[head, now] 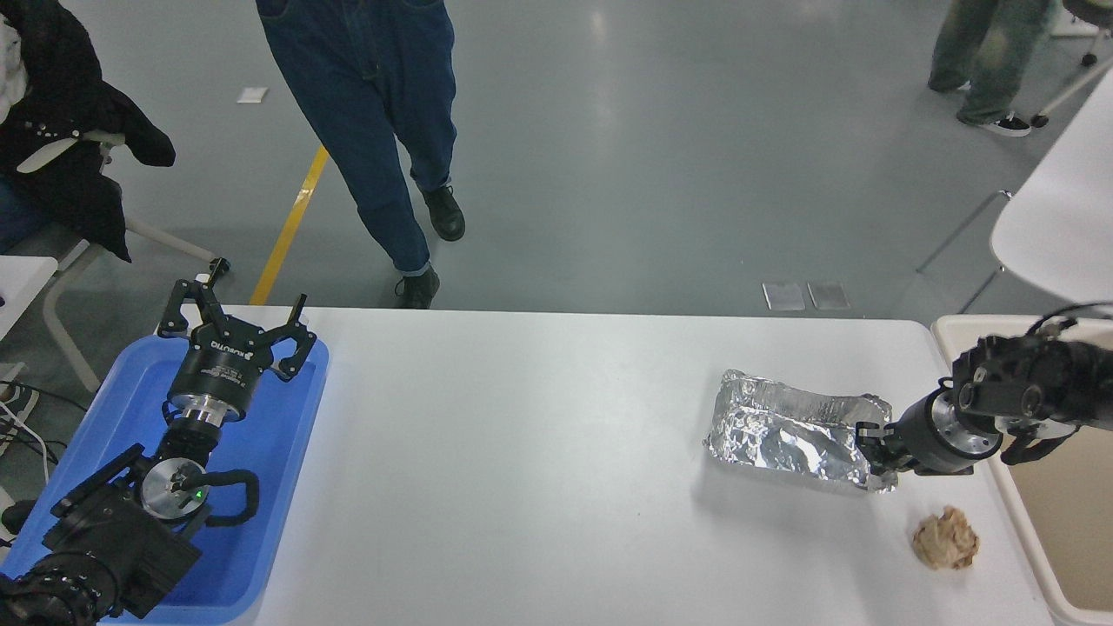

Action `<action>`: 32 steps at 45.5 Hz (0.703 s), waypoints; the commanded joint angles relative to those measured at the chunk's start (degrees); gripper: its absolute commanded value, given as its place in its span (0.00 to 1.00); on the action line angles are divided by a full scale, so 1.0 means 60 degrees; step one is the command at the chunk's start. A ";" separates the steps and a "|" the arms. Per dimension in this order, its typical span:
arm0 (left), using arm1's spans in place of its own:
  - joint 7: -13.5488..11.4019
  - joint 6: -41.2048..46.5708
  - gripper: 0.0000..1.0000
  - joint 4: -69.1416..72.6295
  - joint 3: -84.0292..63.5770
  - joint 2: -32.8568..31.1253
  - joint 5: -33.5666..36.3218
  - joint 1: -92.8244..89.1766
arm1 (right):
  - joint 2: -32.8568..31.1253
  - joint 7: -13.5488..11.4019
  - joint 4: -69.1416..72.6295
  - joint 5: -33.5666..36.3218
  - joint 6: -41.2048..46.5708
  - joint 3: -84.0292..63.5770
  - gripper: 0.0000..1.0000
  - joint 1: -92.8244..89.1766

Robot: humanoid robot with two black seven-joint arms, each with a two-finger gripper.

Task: Pick up foil plate and place in dustbin

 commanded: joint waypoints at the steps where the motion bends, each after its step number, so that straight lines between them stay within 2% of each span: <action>1: 0.0000 0.0000 1.00 0.0000 0.0000 0.0000 -0.0001 0.0002 | -0.0381 0.0004 0.1403 -0.0013 0.1757 -0.0319 0.00 0.2816; 14: 0.0000 0.0000 1.00 0.0000 0.0000 0.0000 -0.0001 0.0002 | -0.1290 0.0004 0.2548 0.0046 0.1757 -0.0392 0.00 0.5425; 32: 0.0000 0.0000 1.00 0.0015 0.0000 0.0000 -0.0001 0.0002 | -0.1334 0.0004 0.3251 0.0060 0.1757 -0.1343 0.00 0.8047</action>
